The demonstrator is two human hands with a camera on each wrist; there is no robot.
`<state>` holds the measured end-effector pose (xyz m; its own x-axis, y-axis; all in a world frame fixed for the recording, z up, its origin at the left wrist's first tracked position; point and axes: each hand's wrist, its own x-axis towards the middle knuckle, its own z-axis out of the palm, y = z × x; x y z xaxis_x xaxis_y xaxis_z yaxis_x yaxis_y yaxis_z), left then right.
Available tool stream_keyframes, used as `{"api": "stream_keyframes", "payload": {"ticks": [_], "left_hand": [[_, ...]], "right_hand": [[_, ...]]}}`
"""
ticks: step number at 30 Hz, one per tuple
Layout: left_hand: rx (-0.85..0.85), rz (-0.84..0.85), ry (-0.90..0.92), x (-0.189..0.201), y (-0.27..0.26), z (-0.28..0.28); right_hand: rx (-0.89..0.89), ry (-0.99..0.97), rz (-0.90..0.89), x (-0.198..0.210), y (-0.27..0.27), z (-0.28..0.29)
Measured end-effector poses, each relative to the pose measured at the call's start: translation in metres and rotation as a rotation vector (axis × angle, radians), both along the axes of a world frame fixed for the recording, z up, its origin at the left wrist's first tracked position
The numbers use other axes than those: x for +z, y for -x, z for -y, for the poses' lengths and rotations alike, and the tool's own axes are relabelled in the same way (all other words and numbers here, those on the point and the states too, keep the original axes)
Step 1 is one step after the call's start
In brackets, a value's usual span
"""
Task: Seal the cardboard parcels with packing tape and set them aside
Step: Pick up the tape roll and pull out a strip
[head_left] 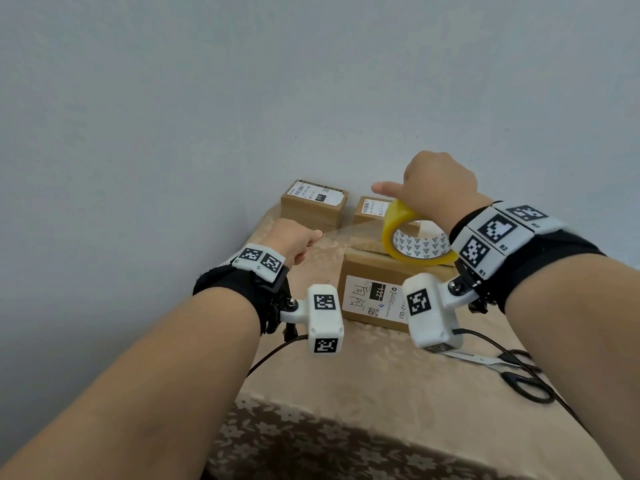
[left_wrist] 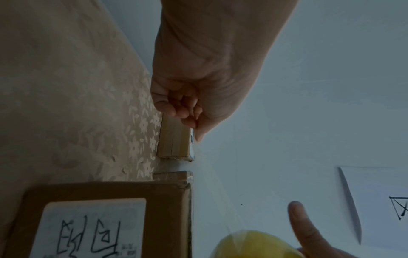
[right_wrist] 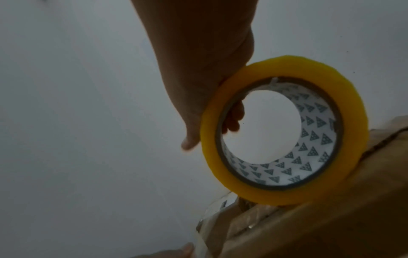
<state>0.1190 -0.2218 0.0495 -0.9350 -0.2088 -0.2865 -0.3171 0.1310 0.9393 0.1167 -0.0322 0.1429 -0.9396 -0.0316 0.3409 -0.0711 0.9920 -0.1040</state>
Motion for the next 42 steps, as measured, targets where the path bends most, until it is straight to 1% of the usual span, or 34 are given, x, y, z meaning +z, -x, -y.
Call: {"api": "stream_keyframes", "payload": {"ticks": [3,6,9,11,14,15,18,21,25,26,30,34,37,39,42], "left_hand": [[-0.013,0.0,0.006,-0.006,-0.002,-0.002],[-0.005,-0.013,-0.015,-0.011,-0.004,-0.003],[-0.008,-0.022,-0.013,-0.014,-0.006,-0.003],[-0.007,-0.034,0.003,-0.017,-0.006,-0.002],[0.003,-0.03,-0.008,-0.019,-0.007,0.001],[-0.004,-0.042,-0.015,-0.02,-0.008,0.002],[-0.038,-0.109,-0.007,-0.025,-0.009,0.006],[-0.019,-0.179,-0.018,-0.03,-0.011,0.01],[0.053,-0.304,-0.057,-0.028,-0.014,0.013],[0.067,-0.336,-0.063,-0.025,-0.014,0.014],[0.098,-0.406,-0.091,-0.014,-0.014,0.014],[0.117,-0.414,-0.095,-0.007,-0.013,0.011],[0.107,-0.393,-0.083,-0.005,-0.01,0.01],[0.098,-0.368,-0.085,-0.004,-0.008,0.008],[0.09,-0.324,-0.098,-0.006,-0.006,0.004]], "right_hand": [[-0.08,0.08,-0.087,-0.008,-0.003,0.001],[-0.033,0.246,-0.12,-0.01,-0.008,0.002],[0.043,0.212,-0.105,-0.013,-0.013,-0.002],[0.068,0.197,-0.067,-0.025,-0.013,-0.01],[0.094,0.271,0.01,-0.046,-0.014,-0.025],[0.109,0.263,0.041,-0.051,-0.015,-0.028],[0.175,0.143,0.103,-0.059,-0.02,-0.028],[0.27,0.221,0.115,-0.063,-0.024,-0.03],[0.339,0.187,0.181,-0.065,-0.032,-0.042],[0.345,0.21,0.175,-0.065,-0.034,-0.044],[0.395,0.41,0.103,-0.06,-0.035,-0.05],[0.42,0.486,0.055,-0.043,-0.035,-0.043],[0.398,0.554,-0.041,-0.025,-0.034,-0.032],[0.349,0.52,-0.084,-0.013,-0.03,-0.025],[0.267,0.362,-0.044,0.001,-0.025,-0.014]]}}
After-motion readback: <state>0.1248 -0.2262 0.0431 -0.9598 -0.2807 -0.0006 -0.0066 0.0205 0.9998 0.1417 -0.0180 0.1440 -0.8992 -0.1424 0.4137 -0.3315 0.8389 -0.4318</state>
